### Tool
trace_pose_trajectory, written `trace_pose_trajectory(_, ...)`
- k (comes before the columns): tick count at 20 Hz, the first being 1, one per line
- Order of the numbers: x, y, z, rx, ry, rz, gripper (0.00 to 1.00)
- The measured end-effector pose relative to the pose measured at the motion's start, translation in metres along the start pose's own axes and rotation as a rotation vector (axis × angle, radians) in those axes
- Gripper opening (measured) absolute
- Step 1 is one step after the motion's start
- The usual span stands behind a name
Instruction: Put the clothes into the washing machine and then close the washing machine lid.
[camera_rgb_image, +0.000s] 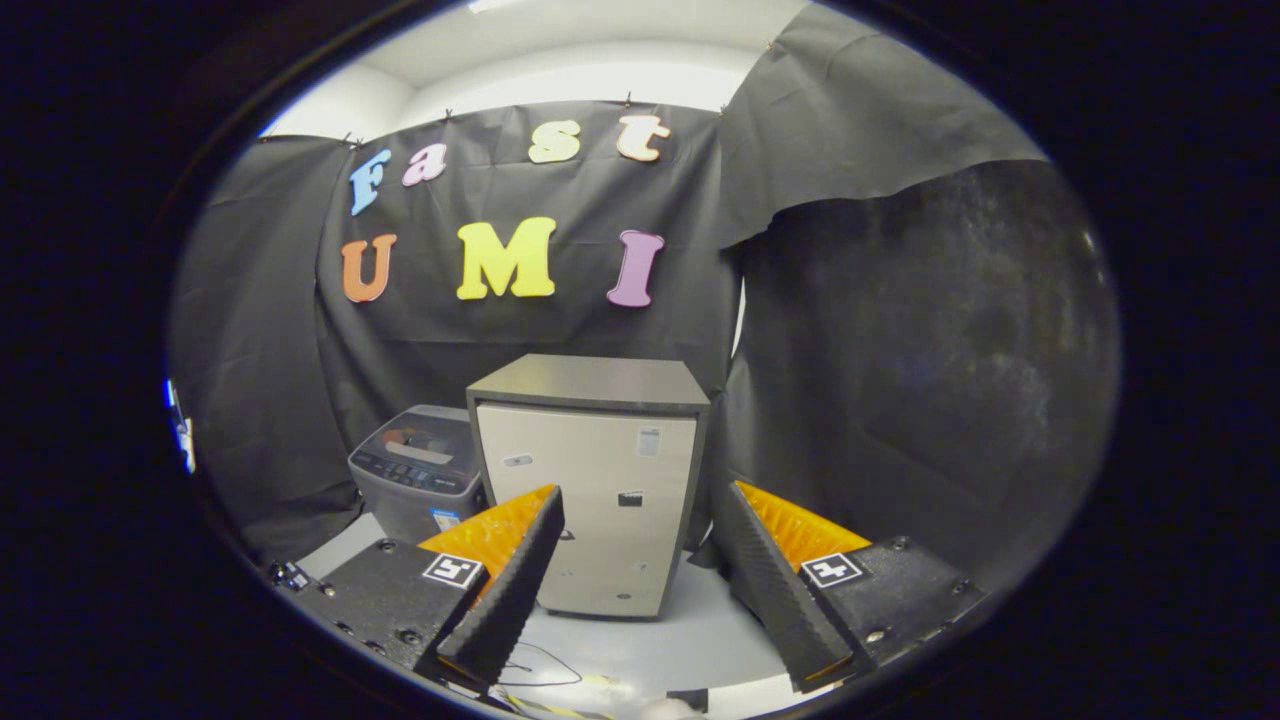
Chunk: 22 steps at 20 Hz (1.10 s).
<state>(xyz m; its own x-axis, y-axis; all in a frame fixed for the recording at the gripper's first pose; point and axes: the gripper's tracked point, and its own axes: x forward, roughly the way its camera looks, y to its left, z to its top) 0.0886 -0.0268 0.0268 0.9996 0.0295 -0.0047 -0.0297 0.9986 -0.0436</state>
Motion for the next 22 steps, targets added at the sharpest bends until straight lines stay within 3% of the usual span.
trace_pose_trajectory(22, 0.011, -0.008, -0.006, -0.006, 0.018, 0.011, 1.0)
